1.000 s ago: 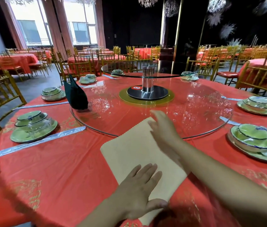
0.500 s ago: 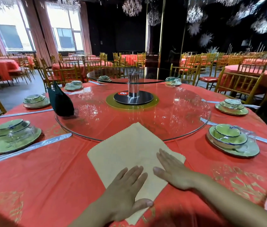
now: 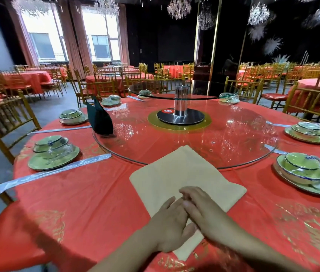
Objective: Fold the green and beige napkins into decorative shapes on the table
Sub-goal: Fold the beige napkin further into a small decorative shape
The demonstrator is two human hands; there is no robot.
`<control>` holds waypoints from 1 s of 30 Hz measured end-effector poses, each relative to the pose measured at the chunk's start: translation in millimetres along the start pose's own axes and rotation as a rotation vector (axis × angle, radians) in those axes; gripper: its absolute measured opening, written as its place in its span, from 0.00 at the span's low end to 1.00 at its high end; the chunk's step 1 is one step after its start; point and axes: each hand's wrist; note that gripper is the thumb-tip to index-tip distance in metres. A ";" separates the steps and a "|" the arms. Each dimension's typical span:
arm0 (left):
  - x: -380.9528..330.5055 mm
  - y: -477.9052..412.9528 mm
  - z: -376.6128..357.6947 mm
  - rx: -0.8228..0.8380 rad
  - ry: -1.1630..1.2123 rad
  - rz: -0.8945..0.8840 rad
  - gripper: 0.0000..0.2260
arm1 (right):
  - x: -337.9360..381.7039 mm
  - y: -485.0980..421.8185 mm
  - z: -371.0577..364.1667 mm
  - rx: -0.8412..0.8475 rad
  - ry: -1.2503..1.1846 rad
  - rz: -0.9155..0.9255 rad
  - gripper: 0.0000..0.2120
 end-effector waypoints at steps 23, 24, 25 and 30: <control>146.5 2.7 42.6 -0.628 0.679 0.660 0.16 | -13.0 3.9 -47.8 0.007 0.625 -0.025 0.27; 150.9 4.9 47.0 -0.599 0.615 0.654 0.16 | -14.4 4.1 -48.0 0.023 0.635 -0.051 0.27; 151.4 6.7 50.2 -0.564 0.516 0.641 0.14 | -15.1 5.5 -47.2 0.031 0.638 -0.063 0.27; 78.9 20.4 74.4 -0.406 0.231 0.131 0.10 | 5.3 3.4 -22.0 0.279 0.450 -0.066 0.55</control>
Point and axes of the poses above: each hand's wrist, its own y-axis away from the middle knuckle, its own z-axis out of the back of the hand, x = y × z, and after that the axes turned 5 degrees about -z, right-handed
